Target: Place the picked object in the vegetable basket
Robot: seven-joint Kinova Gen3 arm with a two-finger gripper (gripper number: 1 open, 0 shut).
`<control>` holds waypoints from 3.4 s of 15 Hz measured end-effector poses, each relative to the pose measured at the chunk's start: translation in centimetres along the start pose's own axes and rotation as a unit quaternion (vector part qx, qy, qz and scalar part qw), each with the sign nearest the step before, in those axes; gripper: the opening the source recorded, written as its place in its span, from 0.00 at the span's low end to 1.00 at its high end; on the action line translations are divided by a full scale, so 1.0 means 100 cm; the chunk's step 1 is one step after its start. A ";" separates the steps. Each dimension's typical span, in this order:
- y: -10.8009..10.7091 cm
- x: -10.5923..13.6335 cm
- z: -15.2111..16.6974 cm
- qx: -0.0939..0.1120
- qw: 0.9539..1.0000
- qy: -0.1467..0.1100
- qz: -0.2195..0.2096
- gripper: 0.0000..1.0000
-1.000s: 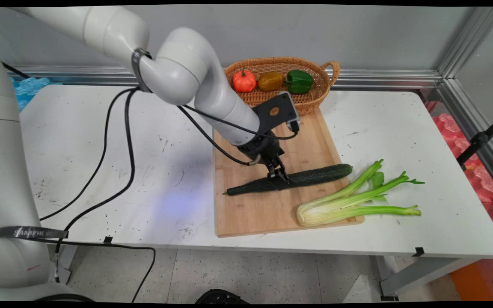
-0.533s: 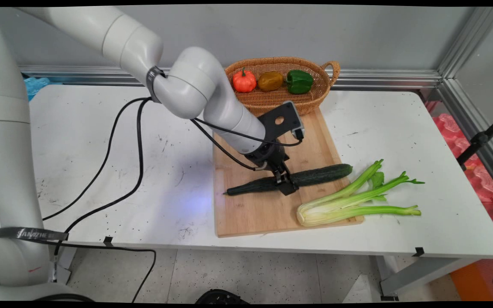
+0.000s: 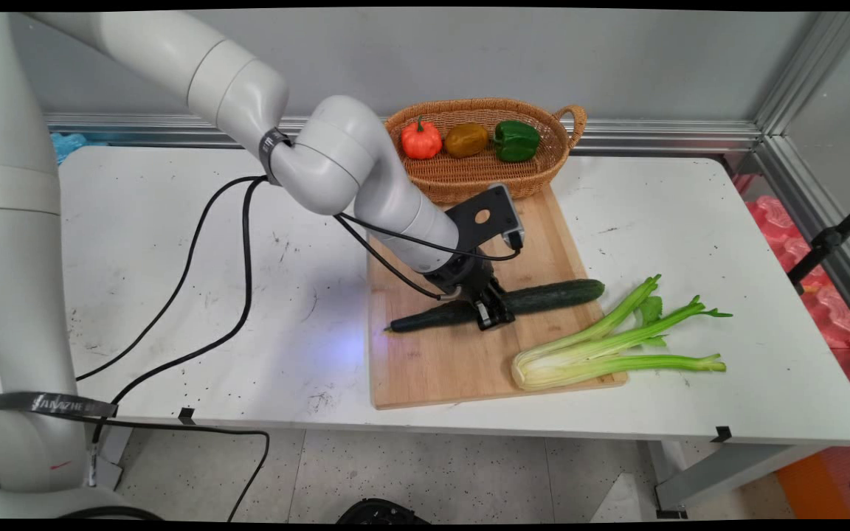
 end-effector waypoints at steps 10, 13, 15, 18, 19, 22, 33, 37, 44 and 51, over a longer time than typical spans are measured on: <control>-0.023 0.027 -0.032 -0.004 0.999 0.019 0.037 0.00; -0.040 0.045 -0.049 0.000 0.998 0.030 0.046 0.00; -0.055 0.061 -0.061 0.004 0.998 0.039 0.053 0.00; -0.078 0.083 -0.076 0.014 0.997 0.055 0.060 0.00; -0.087 0.090 -0.080 0.018 0.996 0.061 0.062 0.00; -0.111 0.104 -0.089 0.029 0.995 0.072 0.068 0.00; -0.207 0.109 -0.081 0.050 0.990 0.077 0.107 0.00; -0.234 0.100 -0.065 0.052 0.989 0.074 0.114 0.00; -0.261 0.085 -0.036 0.050 0.990 0.067 0.114 0.00; -0.273 0.072 -0.014 0.045 0.991 0.060 0.109 0.00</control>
